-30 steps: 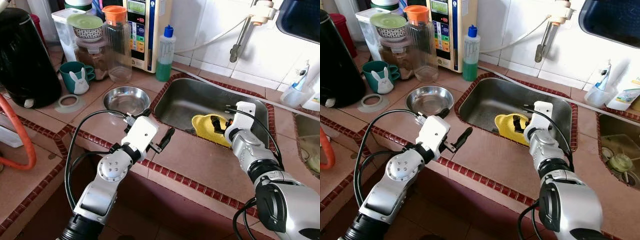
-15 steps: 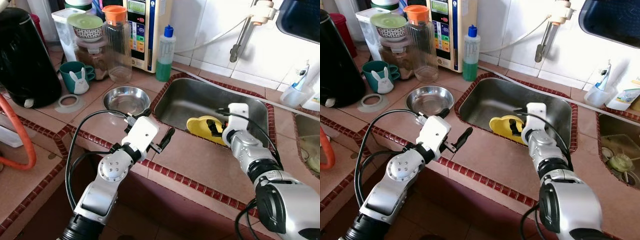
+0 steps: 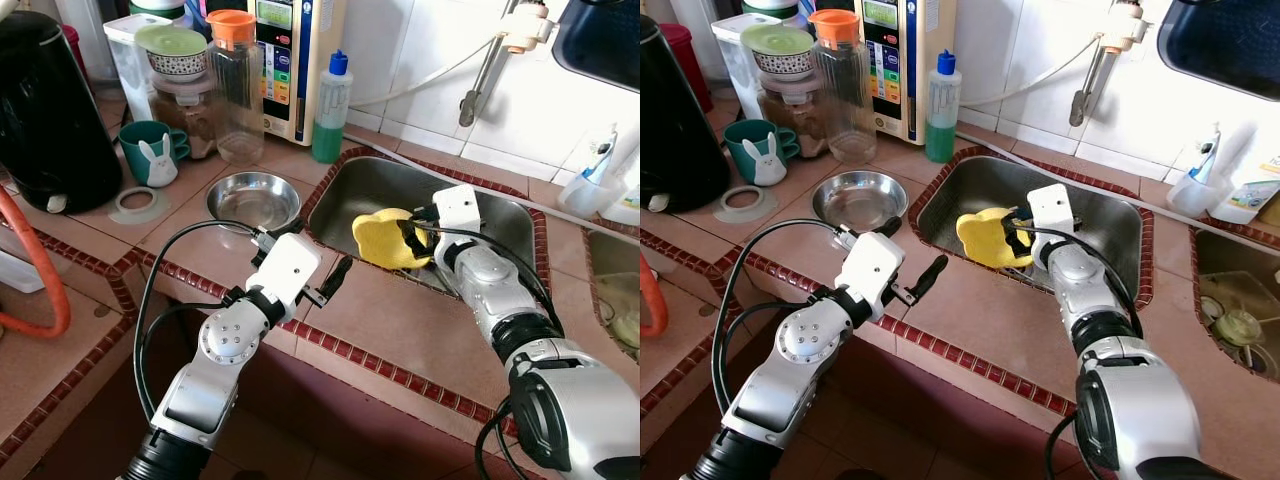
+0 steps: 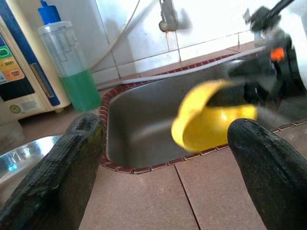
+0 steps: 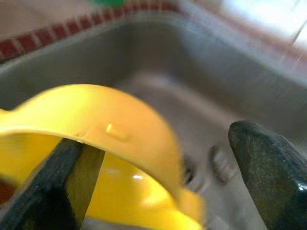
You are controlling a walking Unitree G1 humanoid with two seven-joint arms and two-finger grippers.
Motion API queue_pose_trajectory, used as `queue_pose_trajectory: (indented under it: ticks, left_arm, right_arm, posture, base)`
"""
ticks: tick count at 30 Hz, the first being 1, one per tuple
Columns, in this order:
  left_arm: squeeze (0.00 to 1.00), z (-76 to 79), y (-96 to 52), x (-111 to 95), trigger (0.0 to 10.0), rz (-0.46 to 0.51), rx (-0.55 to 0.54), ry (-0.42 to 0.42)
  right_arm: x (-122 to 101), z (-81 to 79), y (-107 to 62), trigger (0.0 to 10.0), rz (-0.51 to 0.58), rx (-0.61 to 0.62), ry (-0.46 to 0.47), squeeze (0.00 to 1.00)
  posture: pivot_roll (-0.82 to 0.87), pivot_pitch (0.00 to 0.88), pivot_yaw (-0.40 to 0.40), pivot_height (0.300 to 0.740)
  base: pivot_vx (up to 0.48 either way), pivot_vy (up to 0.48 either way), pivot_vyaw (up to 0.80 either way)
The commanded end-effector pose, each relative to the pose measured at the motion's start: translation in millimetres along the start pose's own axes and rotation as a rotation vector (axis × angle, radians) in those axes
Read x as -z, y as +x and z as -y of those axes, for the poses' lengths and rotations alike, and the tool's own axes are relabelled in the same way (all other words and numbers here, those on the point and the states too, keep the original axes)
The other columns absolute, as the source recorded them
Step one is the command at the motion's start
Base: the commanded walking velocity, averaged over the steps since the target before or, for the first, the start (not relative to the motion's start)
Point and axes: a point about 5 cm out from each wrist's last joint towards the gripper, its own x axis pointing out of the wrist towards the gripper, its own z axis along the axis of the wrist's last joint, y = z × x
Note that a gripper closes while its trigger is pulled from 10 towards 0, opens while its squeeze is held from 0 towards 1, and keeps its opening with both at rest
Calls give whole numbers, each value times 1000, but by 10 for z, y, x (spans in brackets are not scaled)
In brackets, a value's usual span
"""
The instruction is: Kitchen organization
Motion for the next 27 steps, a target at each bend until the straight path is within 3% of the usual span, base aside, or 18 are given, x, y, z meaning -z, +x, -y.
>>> queue_pose_trajectory:
  ticks: [1,2,4,6,7,9,13,15,17,21,23,25,27]
  left_arm:
    - [886,26,20,-15,10000,8,7,5]
    - [882,26,18,-12,10000,7,7,5]
    - [882,28,17,-10,10000,6,7,6]
    - [882,29,17,-9,10000,6,8,7]
    - [878,33,17,-10,10000,7,9,7]
    - [878,34,18,-9,10000,6,10,7]
    - [875,38,19,-9,10000,6,10,8]
    - [878,41,20,-8,10000,6,11,8]
    - [875,44,19,-8,10000,5,12,8]
    - [875,51,20,-5,10000,4,14,7]
    - [875,52,20,-5,10000,5,15,7]
    - [875,52,21,-5,10000,5,15,7]
    - [871,50,20,-4,10000,5,13,6]
  right_arm:
    - [-30,52,2,10000,-19,17,133,0]
    - [-30,56,3,10000,-28,12,191,0]
    - [-27,78,-1,10000,-38,30,192,0]
    - [26,17,0,10000,-93,-47,195,0]
    - [51,53,-11,10000,-118,-17,80,0]
    - [91,-9,-14,10000,-151,-102,122,0]
    - [106,-30,-14,10000,-175,-122,18,0]
    - [123,-47,-17,10000,-194,-139,98,0]
    - [119,-93,-15,10000,-197,-192,87,0]
    - [99,-44,-9,10000,-192,-127,-50,0]
    - [74,-26,-7,10000,-180,-113,-35,0]
    - [32,-4,-3,10000,-152,-89,-100,0]
    - [2,13,0,10000,-134,-70,-97,0]
  posture:
    - [365,0,-100,740]
    - [364,0,-100,740]
    - [364,0,-100,740]
    - [362,0,-100,740]
    - [363,0,-101,740]
    - [362,0,-100,740]
    - [359,0,-100,740]
    - [359,0,-100,740]
    - [360,0,-100,740]
    - [359,0,-100,740]
    - [358,0,-99,740]
    - [358,0,-99,740]
    - [357,0,-98,740]
  base:
    - [0,0,0]
    - [0,0,0]
    - [0,0,0]
    - [0,0,0]
    - [0,0,0]
    - [0,0,0]
    - [0,0,0]
    - [0,0,0]
    - [0,0,0]
    - [0,0,0]
    - [0,0,0]
    - [0,0,0]
    - [0,0,0]
